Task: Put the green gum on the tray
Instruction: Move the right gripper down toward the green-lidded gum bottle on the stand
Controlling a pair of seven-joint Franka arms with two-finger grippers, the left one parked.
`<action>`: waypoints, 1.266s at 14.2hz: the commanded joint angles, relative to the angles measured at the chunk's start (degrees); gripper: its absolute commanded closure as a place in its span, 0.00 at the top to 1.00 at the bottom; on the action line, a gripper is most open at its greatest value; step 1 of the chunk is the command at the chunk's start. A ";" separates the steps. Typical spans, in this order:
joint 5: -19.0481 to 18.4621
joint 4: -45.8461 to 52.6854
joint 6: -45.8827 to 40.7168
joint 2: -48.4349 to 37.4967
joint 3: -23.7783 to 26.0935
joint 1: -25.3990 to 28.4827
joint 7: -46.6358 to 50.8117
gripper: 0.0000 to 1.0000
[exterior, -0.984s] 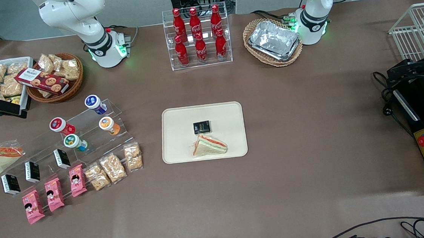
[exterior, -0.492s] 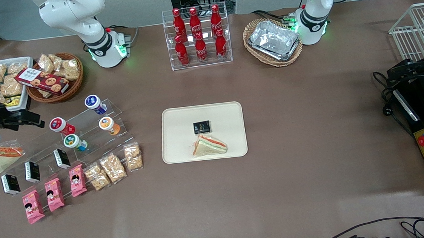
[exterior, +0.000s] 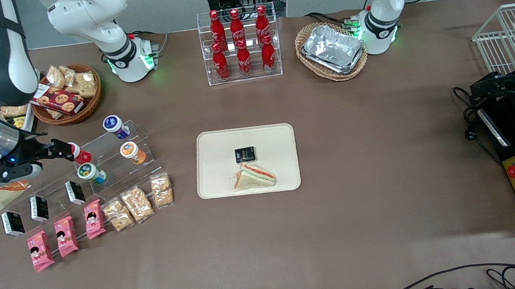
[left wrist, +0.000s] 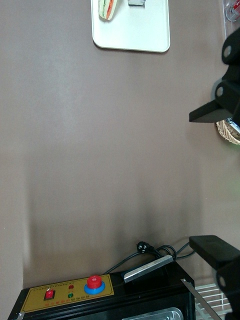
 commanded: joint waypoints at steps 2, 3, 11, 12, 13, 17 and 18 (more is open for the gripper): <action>-0.33 -4.88 7.27 1.66 -0.24 -0.43 -6.91 1.00; 0.63 -5.84 8.85 2.45 -0.42 -0.52 -8.49 1.00; 11.19 -11.12 17.83 8.35 -0.68 -3.60 -20.29 1.00; 11.89 -11.47 18.00 8.35 -0.68 -3.42 -20.29 1.00; 12.16 -11.47 18.00 8.78 -0.68 -3.33 -20.29 1.00; 12.60 -13.66 18.88 9.66 -0.42 -3.15 -20.29 1.00; 12.60 -13.93 19.06 10.10 -0.42 -3.15 -20.29 0.99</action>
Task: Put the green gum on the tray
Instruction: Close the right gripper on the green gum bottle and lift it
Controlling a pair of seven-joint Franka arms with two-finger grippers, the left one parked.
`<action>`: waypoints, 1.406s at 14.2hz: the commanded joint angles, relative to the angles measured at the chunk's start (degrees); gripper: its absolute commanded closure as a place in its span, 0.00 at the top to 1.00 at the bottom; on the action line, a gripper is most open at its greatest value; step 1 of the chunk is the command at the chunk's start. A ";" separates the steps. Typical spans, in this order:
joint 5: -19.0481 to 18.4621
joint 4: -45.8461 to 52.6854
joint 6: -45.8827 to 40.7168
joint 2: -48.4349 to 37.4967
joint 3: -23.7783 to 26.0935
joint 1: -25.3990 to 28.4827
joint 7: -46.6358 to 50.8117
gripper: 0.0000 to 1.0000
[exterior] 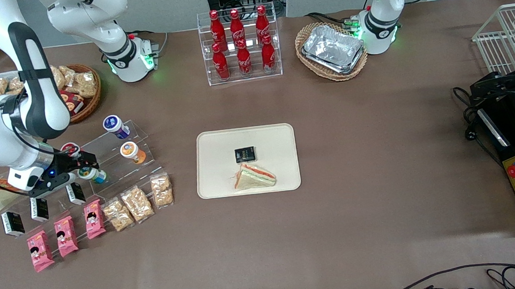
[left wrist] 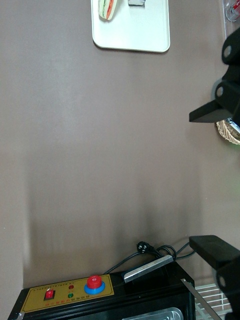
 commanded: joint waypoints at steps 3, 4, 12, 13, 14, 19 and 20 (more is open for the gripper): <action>2.00 -2.09 2.20 1.23 0.10 0.19 -1.21 0.61; 1.92 -1.91 2.11 1.06 0.18 0.19 -1.21 0.40; 1.92 6.33 -9.72 -2.10 -0.08 0.10 -0.42 0.18; 1.83 9.40 -14.28 -2.19 -0.25 -0.08 -0.33 0.18; 1.83 12.47 -18.76 -2.20 -0.34 -0.25 0.28 0.18; 0.33 27.15 -37.22 -2.81 -0.08 0.18 8.00 0.18; 0.42 29.88 -41.18 -2.90 0.27 0.27 11.24 0.18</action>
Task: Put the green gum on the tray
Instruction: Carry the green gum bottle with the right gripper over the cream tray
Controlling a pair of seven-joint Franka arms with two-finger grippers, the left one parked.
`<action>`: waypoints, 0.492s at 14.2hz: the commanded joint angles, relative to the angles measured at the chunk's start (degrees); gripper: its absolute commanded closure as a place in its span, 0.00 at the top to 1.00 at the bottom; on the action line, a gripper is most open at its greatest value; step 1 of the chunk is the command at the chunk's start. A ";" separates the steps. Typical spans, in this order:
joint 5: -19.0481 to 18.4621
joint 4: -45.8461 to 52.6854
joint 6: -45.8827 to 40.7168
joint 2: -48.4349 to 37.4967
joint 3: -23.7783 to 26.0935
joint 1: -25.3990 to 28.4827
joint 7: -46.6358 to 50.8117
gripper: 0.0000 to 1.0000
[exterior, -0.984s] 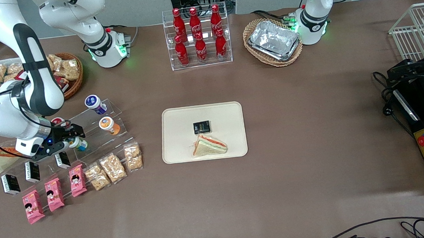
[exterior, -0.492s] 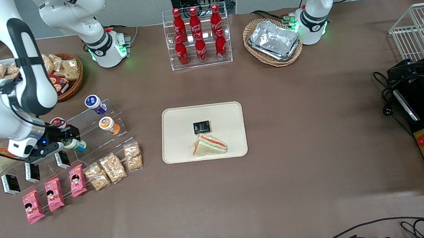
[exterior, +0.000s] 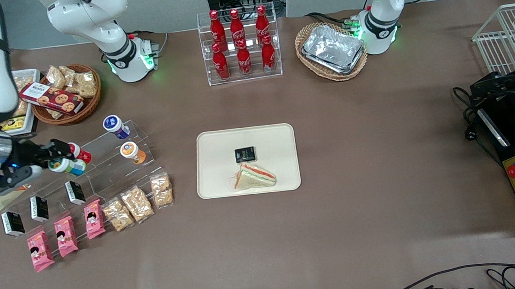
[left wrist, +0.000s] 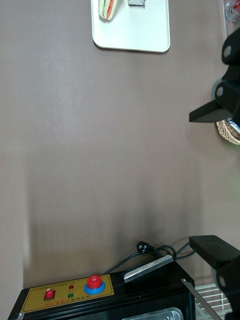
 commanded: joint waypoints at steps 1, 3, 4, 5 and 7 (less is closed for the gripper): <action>0.39 11.42 -14.18 0.69 1.19 0.84 10.41 0.18; 0.74 14.08 -18.41 -0.53 3.65 3.20 20.16 0.18; 0.83 13.99 -18.08 -1.50 5.49 4.78 25.87 0.18; 0.92 13.82 -17.12 -1.51 7.25 6.27 31.06 0.18; 0.75 12.33 -12.74 -0.81 11.03 9.96 42.39 0.18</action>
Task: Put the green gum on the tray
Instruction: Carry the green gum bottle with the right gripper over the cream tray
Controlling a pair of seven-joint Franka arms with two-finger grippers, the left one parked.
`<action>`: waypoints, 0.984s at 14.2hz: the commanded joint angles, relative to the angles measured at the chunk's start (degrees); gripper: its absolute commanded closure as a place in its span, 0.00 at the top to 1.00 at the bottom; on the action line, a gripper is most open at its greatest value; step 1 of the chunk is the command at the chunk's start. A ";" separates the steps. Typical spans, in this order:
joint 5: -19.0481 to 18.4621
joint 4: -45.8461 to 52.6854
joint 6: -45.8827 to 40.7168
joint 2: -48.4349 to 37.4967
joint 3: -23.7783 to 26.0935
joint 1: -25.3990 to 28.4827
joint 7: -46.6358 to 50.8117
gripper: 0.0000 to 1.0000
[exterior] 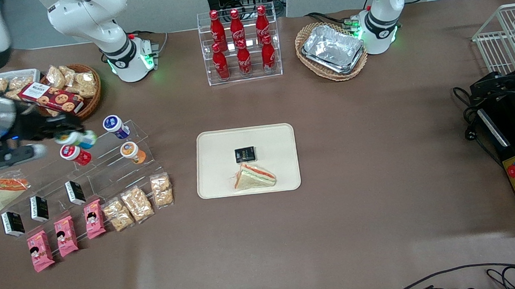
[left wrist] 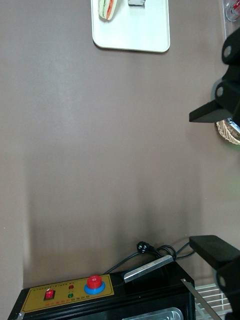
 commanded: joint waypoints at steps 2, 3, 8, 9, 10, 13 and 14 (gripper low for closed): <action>0.36 -5.81 12.17 1.61 5.56 8.51 20.89 0.18; 0.10 -8.89 16.83 1.79 5.66 11.14 24.23 0.18; -1.13 -23.58 39.52 4.24 5.57 21.61 35.41 0.18; -1.13 -24.82 42.25 5.39 5.66 22.76 36.65 0.18; -1.13 -25.61 44.71 7.05 5.66 23.73 37.62 0.18; -1.13 -26.67 49.55 12.24 5.66 24.61 38.15 0.18; -1.13 -28.15 52.18 13.30 5.66 24.61 38.07 0.18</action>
